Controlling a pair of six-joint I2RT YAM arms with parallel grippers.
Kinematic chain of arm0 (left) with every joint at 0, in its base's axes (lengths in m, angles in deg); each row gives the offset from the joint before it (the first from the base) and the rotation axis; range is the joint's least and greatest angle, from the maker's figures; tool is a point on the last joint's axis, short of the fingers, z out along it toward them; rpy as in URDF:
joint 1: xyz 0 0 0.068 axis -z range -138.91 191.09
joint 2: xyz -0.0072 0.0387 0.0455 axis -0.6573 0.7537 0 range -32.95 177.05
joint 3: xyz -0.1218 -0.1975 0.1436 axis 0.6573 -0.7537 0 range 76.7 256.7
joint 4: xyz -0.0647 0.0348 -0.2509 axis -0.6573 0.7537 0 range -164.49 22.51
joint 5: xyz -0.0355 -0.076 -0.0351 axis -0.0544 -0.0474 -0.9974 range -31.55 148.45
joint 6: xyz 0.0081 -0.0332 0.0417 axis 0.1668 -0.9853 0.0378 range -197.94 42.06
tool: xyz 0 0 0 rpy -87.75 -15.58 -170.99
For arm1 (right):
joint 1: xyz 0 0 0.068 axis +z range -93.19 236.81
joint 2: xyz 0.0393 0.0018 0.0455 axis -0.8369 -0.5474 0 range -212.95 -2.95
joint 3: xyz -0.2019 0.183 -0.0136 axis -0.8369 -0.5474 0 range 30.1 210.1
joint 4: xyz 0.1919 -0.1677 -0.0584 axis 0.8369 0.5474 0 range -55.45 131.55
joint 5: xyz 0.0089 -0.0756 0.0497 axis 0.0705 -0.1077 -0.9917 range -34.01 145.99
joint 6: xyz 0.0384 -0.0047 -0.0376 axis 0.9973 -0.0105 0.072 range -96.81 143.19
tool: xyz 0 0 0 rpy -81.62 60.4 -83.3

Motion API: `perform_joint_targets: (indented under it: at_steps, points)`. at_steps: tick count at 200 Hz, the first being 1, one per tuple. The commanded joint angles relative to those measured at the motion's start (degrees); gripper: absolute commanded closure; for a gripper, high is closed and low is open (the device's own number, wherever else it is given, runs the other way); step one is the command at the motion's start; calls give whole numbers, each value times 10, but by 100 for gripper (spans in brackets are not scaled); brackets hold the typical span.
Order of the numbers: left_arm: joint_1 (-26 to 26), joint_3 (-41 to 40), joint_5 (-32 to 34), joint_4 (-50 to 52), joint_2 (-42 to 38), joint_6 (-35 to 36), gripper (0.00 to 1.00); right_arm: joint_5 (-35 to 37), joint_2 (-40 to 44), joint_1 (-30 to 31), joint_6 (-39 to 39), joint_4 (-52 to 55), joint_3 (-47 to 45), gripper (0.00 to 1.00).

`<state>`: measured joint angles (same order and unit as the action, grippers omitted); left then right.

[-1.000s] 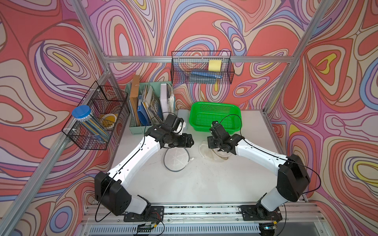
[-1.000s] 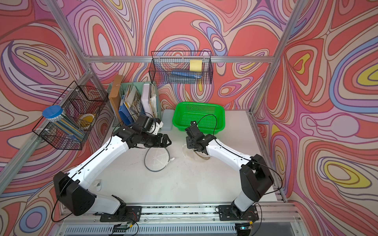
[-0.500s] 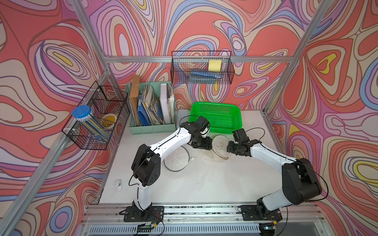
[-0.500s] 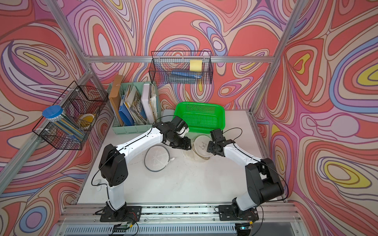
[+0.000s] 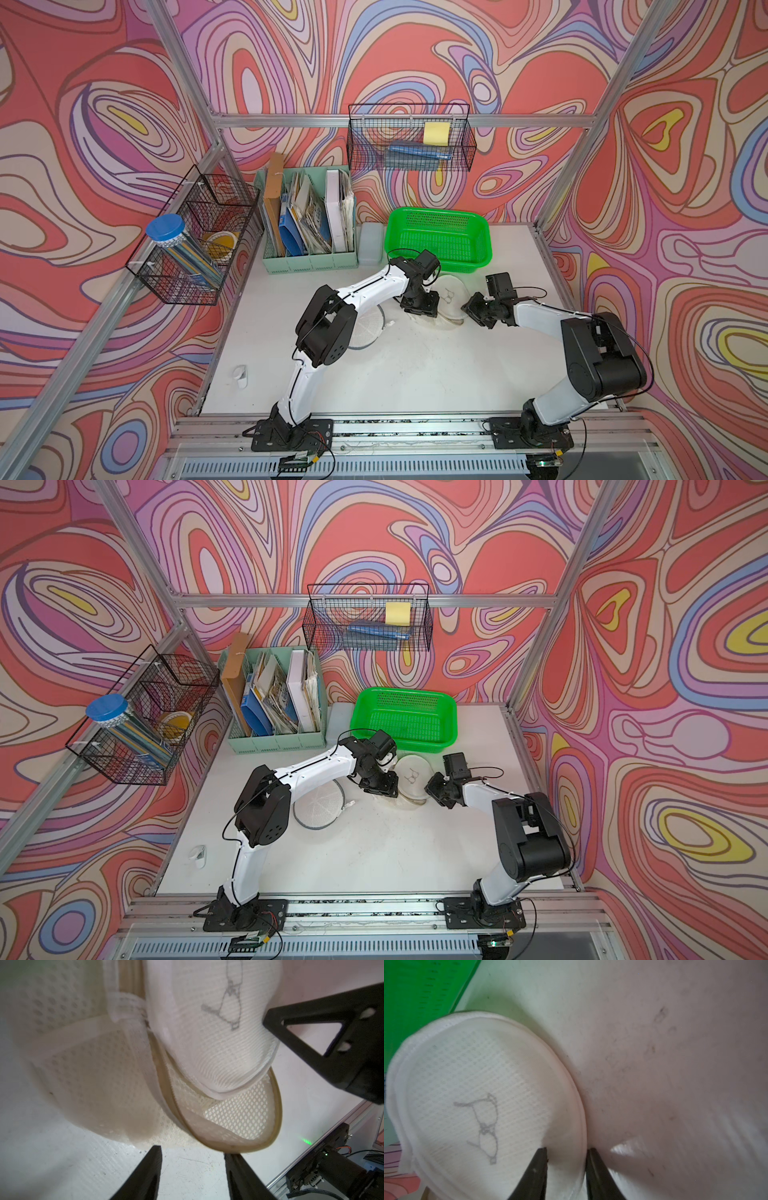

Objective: Turn the laundry bag inside out
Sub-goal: Turn over the laundry bag at the center of the board.

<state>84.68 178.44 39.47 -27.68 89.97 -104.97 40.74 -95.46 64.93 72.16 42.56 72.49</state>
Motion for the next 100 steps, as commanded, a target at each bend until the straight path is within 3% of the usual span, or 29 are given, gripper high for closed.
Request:
perform_joint_targets:
  at_steps: [1,13,58,100]
  points:
    - [4,8,0,2,4,-4,46,-34,-16,-9,37,-40,-12,85]
    - [4,8,1,3,4,-3,47,-19,-3,-9,30,-34,-10,100]
    - [2,19,24,18,-26,1,47,90,82,-9,-66,112,61,100]
    - [-37,2,4,3,-104,-17,43,202,137,-8,-187,274,173,100]
